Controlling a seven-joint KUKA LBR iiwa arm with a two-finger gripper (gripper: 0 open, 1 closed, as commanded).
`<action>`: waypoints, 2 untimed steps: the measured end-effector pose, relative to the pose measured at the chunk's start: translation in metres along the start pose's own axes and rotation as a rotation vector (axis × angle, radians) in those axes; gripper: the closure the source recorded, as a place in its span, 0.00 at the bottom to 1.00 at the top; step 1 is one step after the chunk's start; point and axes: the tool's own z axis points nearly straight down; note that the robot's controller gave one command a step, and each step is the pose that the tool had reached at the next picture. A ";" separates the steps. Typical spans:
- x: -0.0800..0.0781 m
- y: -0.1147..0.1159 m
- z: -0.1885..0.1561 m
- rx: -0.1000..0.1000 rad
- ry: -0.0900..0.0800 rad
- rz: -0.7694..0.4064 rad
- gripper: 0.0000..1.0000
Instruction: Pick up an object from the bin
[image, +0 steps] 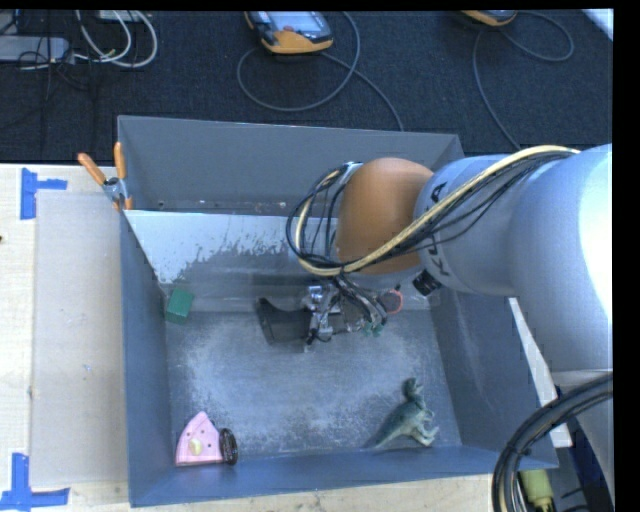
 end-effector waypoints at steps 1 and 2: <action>0.000 0.000 0.000 0.000 0.000 0.001 1.00; 0.005 0.002 -0.045 0.000 0.014 -0.021 1.00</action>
Offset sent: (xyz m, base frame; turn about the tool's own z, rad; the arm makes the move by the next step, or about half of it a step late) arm -0.0022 0.0034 0.0846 -0.0369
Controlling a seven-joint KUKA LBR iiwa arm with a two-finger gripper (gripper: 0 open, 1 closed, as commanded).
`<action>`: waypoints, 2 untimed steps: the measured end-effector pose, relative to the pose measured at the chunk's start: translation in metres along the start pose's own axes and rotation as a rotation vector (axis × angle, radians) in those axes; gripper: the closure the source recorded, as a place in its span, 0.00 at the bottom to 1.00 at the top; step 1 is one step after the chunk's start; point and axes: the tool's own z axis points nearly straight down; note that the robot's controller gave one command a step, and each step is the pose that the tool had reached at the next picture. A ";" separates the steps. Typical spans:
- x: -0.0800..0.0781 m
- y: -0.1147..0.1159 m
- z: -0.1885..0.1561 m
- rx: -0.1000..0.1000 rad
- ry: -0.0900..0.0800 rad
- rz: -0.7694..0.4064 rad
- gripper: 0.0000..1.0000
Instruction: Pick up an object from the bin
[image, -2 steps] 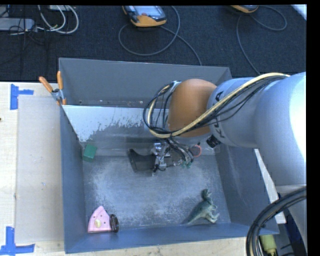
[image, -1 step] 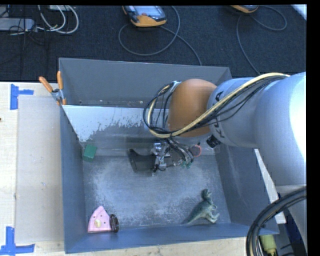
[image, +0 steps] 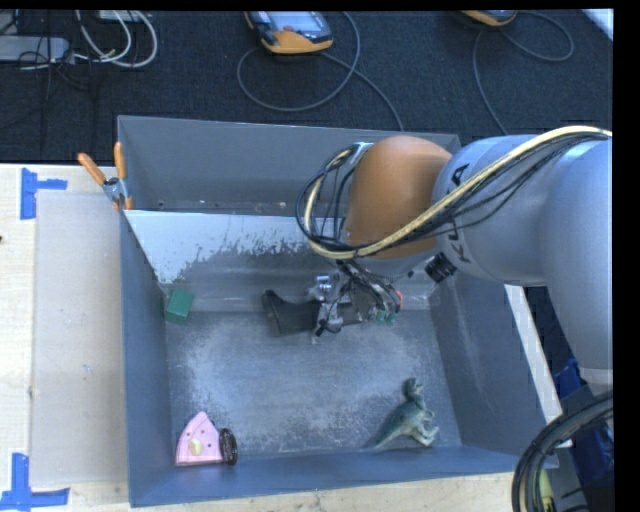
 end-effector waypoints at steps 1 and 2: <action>0.002 -0.003 -0.076 0.000 -0.003 0.020 1.00; 0.011 -0.006 -0.104 0.000 0.003 0.011 1.00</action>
Offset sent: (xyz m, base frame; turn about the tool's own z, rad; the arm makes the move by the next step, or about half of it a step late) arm -0.0082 -0.0073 0.1054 0.0110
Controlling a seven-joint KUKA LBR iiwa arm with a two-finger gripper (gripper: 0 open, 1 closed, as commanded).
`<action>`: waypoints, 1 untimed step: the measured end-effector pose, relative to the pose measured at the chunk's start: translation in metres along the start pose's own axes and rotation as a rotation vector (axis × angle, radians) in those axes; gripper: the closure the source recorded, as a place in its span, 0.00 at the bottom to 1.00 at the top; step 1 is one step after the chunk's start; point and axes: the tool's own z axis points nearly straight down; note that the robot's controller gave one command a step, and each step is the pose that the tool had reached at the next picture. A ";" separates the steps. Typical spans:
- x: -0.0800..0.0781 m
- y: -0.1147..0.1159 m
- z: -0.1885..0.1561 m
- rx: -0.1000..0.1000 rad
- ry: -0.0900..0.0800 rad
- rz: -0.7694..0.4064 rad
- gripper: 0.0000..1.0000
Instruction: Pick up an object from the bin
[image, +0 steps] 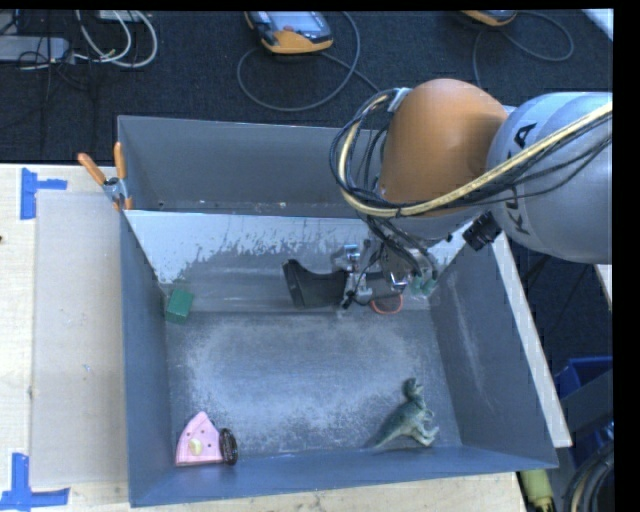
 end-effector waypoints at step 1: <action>0.001 0.002 -0.050 0.000 0.008 -0.018 1.00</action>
Offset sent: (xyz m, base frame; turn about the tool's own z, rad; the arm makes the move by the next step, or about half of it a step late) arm -0.0075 0.0213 -0.1535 -0.0593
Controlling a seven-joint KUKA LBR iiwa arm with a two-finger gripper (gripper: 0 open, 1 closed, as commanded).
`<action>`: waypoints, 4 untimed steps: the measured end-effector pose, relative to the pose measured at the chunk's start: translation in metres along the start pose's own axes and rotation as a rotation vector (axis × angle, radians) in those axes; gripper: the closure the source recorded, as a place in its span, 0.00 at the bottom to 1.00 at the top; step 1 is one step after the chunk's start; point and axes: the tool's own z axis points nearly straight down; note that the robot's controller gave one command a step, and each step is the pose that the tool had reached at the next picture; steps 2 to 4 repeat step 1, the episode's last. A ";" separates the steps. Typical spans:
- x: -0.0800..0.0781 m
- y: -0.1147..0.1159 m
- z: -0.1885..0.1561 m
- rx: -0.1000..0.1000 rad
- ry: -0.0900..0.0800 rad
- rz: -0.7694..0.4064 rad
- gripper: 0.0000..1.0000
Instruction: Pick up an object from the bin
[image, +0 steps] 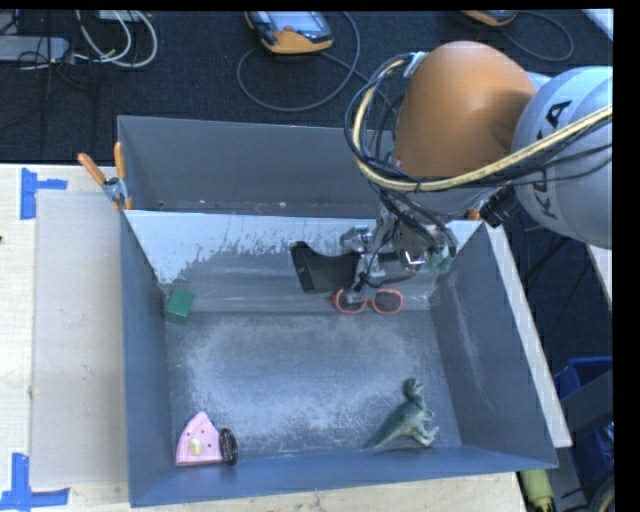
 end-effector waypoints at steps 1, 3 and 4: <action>0.001 0.017 0.183 0.000 -0.004 -0.037 1.00; 0.001 0.017 0.183 0.000 -0.004 -0.037 1.00; 0.001 0.017 0.183 0.000 -0.004 -0.037 1.00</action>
Offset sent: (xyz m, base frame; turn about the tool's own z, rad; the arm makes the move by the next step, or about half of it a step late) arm 0.0000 0.0000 0.0000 0.0000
